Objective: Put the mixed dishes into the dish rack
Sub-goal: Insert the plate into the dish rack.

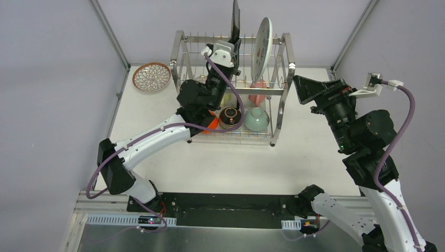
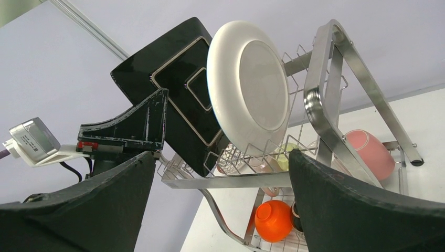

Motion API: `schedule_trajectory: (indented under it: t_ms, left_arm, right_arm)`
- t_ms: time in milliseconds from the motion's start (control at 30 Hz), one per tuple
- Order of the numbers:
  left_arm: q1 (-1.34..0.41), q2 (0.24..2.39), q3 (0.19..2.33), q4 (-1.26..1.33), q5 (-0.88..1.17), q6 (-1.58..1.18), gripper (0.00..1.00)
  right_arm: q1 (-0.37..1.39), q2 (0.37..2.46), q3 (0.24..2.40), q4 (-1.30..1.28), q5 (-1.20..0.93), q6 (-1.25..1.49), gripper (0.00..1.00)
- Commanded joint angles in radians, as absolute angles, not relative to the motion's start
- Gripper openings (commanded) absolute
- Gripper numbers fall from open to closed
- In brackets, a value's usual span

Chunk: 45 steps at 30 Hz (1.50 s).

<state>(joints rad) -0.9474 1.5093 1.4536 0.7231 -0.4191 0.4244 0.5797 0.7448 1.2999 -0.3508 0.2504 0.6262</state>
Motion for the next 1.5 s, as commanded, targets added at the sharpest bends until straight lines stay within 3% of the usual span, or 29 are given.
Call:
schedule_trajectory:
  t_ms: [0,400,700,900,1067,1467]
  left_arm:
    - [-0.947,1.437,1.429,0.792,-0.395,0.405,0.00]
    - [-0.946,1.443,1.348,0.838,-0.330,0.379,0.00]
    - [-0.944,1.458,1.347,0.845,-0.359,0.399,0.14]
    - [-0.944,1.422,1.329,0.804,-0.369,0.379,0.41]
    - [-0.945,1.332,1.333,0.606,-0.380,0.292,0.66]
    - [-0.942,1.193,1.409,0.209,-0.441,0.307,0.88]
  right_arm:
    - [0.583,0.728,1.298,-0.334,0.255,0.611,1.00]
    - [0.583,0.730,1.320,-0.349,0.255,0.611,1.00]
    - [0.583,0.722,1.302,-0.348,0.255,0.611,1.00]
    - [0.583,0.717,1.298,-0.357,0.258,0.605,1.00]
    - [0.583,0.704,1.278,-0.387,0.268,0.591,1.00]
    - [0.583,0.656,1.224,-0.502,0.198,0.617,1.00]
